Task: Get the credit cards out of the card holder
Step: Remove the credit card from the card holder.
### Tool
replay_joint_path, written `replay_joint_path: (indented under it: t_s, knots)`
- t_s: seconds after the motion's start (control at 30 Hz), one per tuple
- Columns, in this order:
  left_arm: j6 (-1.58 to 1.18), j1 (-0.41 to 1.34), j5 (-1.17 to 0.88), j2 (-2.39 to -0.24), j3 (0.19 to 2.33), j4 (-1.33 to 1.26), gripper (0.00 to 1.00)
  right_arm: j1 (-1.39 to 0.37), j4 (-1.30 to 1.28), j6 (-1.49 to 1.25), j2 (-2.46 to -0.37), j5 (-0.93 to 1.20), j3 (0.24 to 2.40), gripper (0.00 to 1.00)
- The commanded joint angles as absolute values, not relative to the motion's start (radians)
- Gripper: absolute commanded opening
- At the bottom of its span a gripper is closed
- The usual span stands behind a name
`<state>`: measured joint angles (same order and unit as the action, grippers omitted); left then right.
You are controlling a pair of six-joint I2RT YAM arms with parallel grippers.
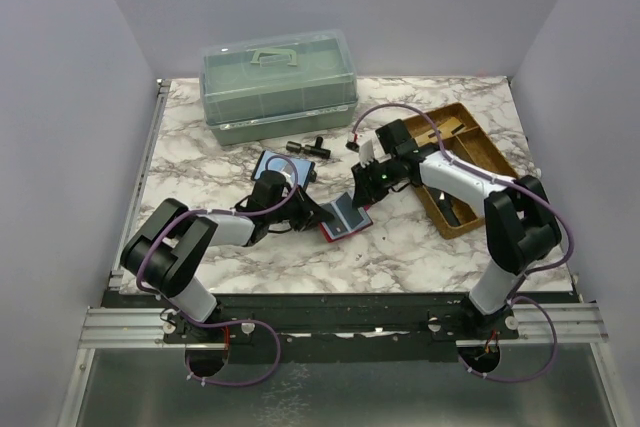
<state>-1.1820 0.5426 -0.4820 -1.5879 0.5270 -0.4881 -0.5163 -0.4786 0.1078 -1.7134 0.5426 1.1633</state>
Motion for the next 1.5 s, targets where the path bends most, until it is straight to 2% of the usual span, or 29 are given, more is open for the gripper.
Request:
replay_joint_path:
  t_s: [0.0,0.43,0.5,0.6,0.67,0.9,1.0,1.17,1.3,1.4,1.47]
  knots:
    - [-1.135,0.535,-0.513,-1.550,0.515,-0.512,0.00,-0.514,-0.477,0.051,-1.763,0.752,1.153,0.15]
    - [-1.123,0.523,-0.522,-1.527,0.464,-0.560,0.00,-0.508,-0.479,0.038,-1.815,0.711,1.165,0.18]
    - [-1.119,0.521,-0.530,-1.530,0.460,-0.574,0.00,-0.507,-0.477,0.036,-1.816,0.713,1.163,0.15]
    - [-1.109,0.517,-0.538,-1.530,0.452,-0.588,0.00,-0.495,-0.470,0.027,-1.812,0.731,1.157,0.01]
    - [-1.099,0.513,-0.541,-1.528,0.443,-0.596,0.02,-0.470,-0.460,0.011,-1.804,0.781,1.148,0.00]
    - [-1.046,0.486,-0.526,-1.442,0.402,-0.594,0.41,-0.387,-0.377,-0.068,-1.755,0.989,1.075,0.00]
    - [-1.027,0.465,-0.471,-1.348,0.375,-0.539,0.66,-0.370,-0.339,-0.094,-1.743,1.042,1.047,0.00]
    - [-1.004,0.447,-0.337,-1.119,0.360,-0.377,0.96,-0.348,-0.273,-0.137,-1.741,1.116,1.002,0.00]
    - [-1.091,0.444,-0.325,-1.029,0.337,-0.420,0.99,-0.334,-0.205,-0.190,-1.750,1.197,0.974,0.00]
    - [-1.153,0.443,-0.418,-1.072,0.343,-0.528,0.99,-0.322,-0.163,-0.230,-1.766,1.240,0.964,0.00]
    - [-1.194,0.445,-0.476,-1.124,0.353,-0.599,0.95,-0.316,-0.144,-0.247,-1.775,1.262,0.960,0.00]
